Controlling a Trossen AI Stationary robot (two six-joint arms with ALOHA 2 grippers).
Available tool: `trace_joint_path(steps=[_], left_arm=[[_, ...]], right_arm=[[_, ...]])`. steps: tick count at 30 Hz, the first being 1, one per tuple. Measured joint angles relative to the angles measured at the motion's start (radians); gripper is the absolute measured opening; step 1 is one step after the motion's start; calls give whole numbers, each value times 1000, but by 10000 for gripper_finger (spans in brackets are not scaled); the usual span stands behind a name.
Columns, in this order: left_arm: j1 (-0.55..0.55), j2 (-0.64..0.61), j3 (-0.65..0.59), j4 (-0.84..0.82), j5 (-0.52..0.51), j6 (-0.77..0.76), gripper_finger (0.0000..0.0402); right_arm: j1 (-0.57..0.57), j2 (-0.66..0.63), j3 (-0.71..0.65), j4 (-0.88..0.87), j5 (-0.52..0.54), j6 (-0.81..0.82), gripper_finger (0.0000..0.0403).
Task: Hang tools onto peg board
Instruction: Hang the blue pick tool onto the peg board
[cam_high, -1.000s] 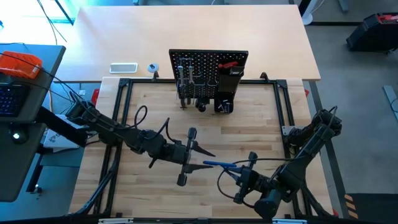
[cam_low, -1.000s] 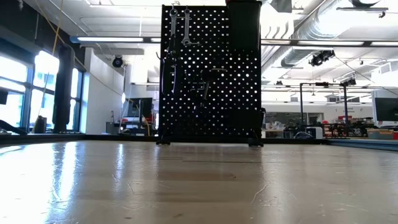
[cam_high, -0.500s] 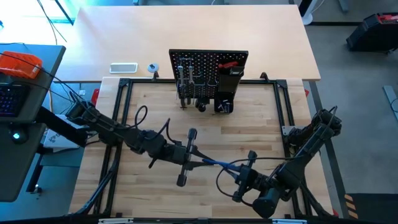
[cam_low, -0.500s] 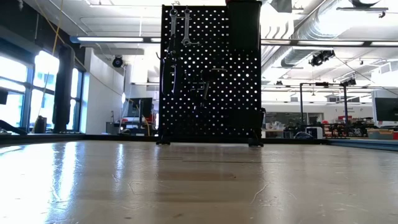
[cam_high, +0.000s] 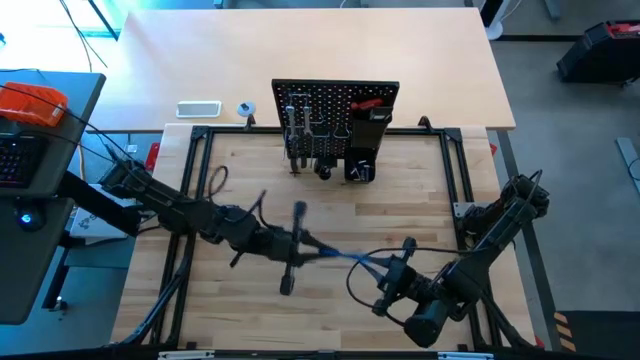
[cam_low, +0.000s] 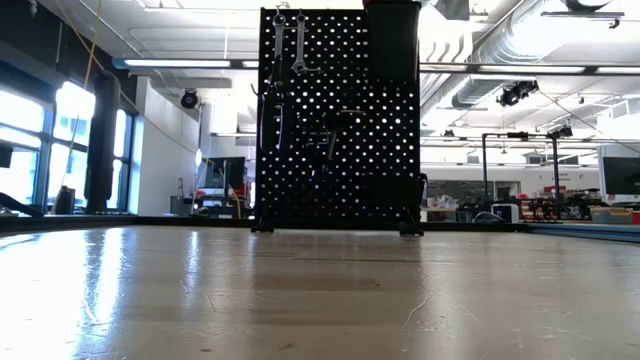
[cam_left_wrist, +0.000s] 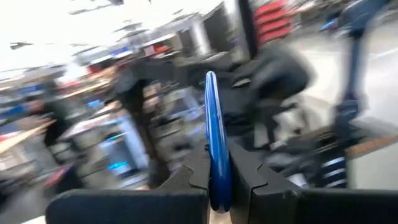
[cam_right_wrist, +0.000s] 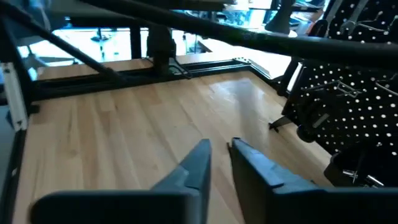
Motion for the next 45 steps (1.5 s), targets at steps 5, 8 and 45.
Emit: trace_joint_path(steps=[5, 8, 45], left_arm=[[-12, -74, 0, -80, -167, 65, 10], [-25, -110, 0, -124, -249, 103, 10], [446, -72, -14, -105, -311, 108, 10]], right_arm=[[11, 0, 0, -26, -15, 9, 120], [14, 0, 0, -46, -30, 29, 154], [44, 3, -48, -189, -132, 173, 185]])
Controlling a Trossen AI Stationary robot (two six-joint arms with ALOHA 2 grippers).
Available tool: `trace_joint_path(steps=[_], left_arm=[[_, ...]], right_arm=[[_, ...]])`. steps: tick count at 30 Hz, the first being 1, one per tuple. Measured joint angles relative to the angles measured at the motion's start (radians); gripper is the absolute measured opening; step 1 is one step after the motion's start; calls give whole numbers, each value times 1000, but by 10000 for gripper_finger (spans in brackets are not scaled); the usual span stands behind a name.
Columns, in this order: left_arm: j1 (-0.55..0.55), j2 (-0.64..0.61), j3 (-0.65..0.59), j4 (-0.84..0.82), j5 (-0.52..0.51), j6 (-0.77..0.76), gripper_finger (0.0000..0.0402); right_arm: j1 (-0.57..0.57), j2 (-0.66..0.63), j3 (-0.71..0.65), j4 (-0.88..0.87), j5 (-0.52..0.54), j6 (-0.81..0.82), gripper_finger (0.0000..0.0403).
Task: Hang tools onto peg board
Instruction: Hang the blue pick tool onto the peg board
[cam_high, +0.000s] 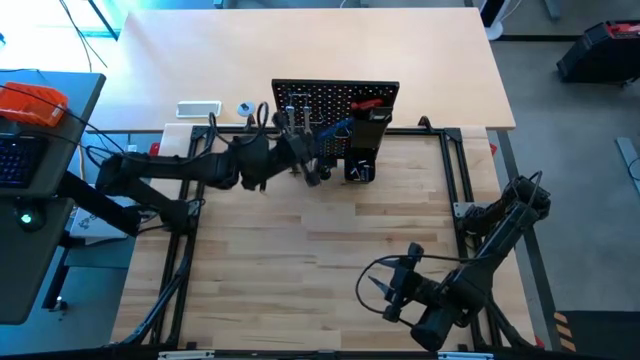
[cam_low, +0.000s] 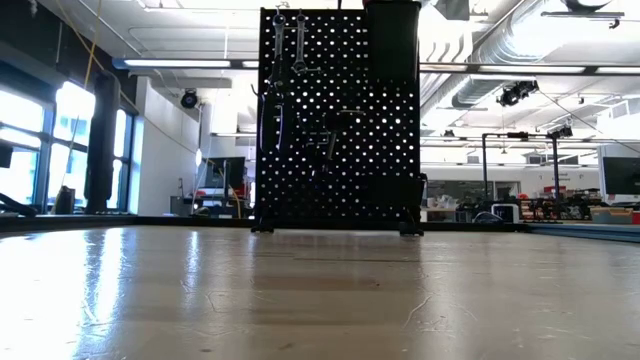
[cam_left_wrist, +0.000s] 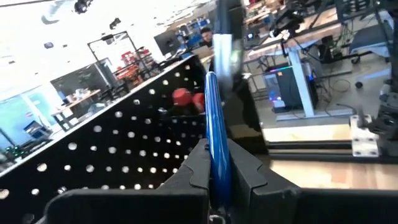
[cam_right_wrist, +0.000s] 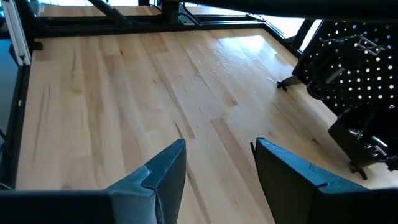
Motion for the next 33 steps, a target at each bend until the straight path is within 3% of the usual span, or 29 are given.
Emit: trace_joint_path(steps=[6, 16, 25, 33], left_arm=[[86, -1, 1, 25, 135, 4, 10], [174, -67, -34, -83, 314, 31, 10], [253, -216, -343, 276, 556, -48, 10], [256, -133, -394, 404, 538, -24, 10]], right_arm=[[3, 0, 0, -34, 1, 5, 185], [6, 0, 0, -74, -1, 5, 185], [1, 0, 0, -90, 8, 2, 185], [-23, 0, 0, -89, 4, 2, 185]])
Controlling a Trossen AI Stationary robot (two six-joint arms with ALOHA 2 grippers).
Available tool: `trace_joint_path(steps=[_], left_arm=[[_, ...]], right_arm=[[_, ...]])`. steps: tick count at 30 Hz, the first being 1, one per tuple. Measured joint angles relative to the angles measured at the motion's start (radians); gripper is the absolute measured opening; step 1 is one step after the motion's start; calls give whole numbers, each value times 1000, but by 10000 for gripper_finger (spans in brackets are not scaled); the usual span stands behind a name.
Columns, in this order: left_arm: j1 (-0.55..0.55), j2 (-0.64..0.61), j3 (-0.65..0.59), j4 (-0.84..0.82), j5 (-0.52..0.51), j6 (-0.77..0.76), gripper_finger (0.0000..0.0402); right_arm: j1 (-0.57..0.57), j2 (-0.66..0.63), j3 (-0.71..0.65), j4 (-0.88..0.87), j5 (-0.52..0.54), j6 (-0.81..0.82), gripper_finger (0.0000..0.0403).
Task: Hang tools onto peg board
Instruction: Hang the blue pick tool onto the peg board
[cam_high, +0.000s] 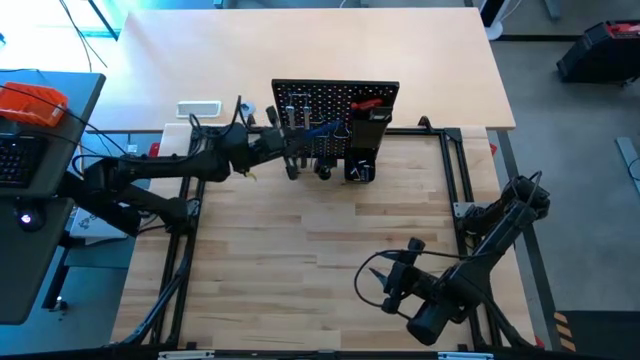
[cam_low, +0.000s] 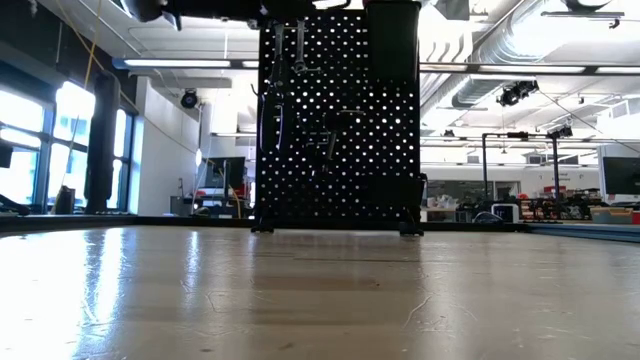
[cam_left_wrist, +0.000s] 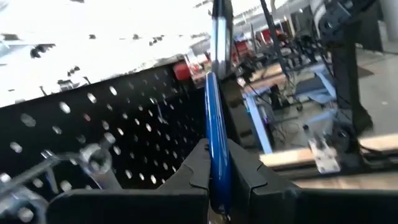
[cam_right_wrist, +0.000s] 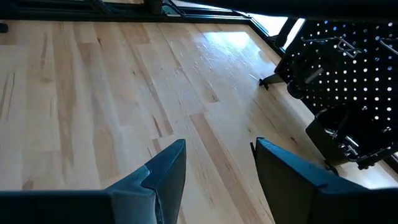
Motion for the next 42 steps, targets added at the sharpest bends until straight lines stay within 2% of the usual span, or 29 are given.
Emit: trace_joint_path(steps=[18, 27, 37, 42], left_arm=[[37, 121, 1, 149, 19, -18, 10], [86, 146, 1, 127, 15, -103, 10], [89, 182, 2, 119, 16, -121, 10], [67, 212, 55, 72, 11, -110, 10]], right_arm=[[-21, 0, 0, 0, -23, -18, 185], [-21, 0, 0, 0, -25, -18, 185], [-27, -1, 0, -1, -16, -22, 185], [-29, -1, 0, -1, -16, -24, 185]])
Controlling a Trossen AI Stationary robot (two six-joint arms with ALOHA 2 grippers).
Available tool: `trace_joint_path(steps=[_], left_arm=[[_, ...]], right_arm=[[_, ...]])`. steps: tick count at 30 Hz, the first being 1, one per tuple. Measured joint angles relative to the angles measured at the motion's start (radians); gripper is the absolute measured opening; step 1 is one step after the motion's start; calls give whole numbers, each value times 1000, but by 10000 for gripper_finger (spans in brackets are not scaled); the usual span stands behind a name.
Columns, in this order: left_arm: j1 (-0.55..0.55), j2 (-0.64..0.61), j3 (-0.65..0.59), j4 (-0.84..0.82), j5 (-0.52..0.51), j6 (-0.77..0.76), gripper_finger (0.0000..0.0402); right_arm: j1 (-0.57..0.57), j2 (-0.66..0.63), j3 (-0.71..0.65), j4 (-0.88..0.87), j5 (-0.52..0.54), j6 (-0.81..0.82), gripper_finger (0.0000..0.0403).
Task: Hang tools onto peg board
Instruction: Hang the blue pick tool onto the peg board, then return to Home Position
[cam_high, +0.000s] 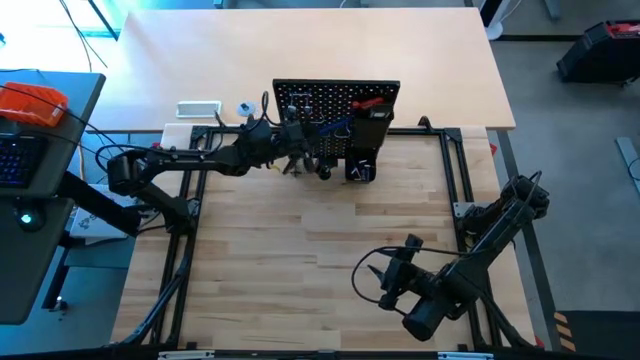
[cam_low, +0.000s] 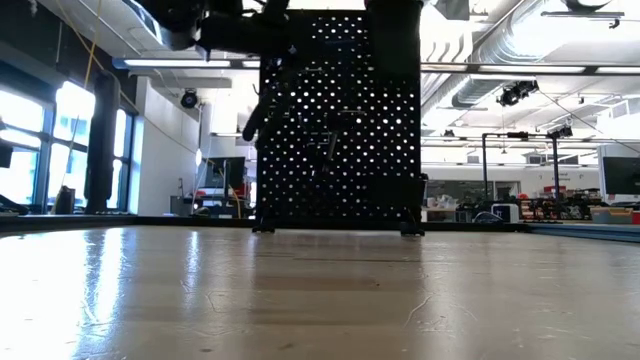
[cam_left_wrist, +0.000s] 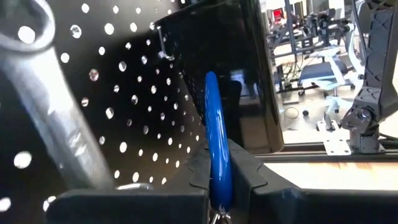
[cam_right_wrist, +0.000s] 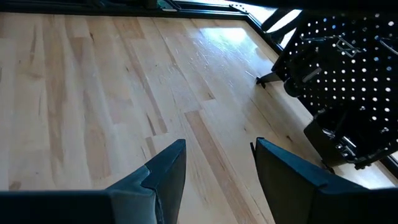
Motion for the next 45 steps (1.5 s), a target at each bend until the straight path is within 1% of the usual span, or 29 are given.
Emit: trace_joint_path(steps=[2, 6, 11, 15, 21, 28, 45], left_arm=[[-14, 12, 34, -34, -29, 14, 10], [-36, 30, 112, -159, -118, 25, 10], [-51, 40, 158, -239, -187, -2, 10], [-51, 41, 160, -265, -206, -47, 10], [-54, 42, 160, -295, -229, -54, 13], [-57, 42, 159, -310, -262, -54, 46], [-62, 42, 159, -318, -258, -54, 94]], right_arm=[[0, 0, 0, 0, -1, -1, 185], [0, 0, 0, 0, -1, -2, 185], [1, 0, 0, -1, -1, -2, 185], [2, 0, 0, -4, -1, -2, 185], [2, 0, 0, -4, -1, -2, 185], [2, 0, 0, -1, -2, 1, 185], [2, 0, 0, 0, -6, 1, 185]])
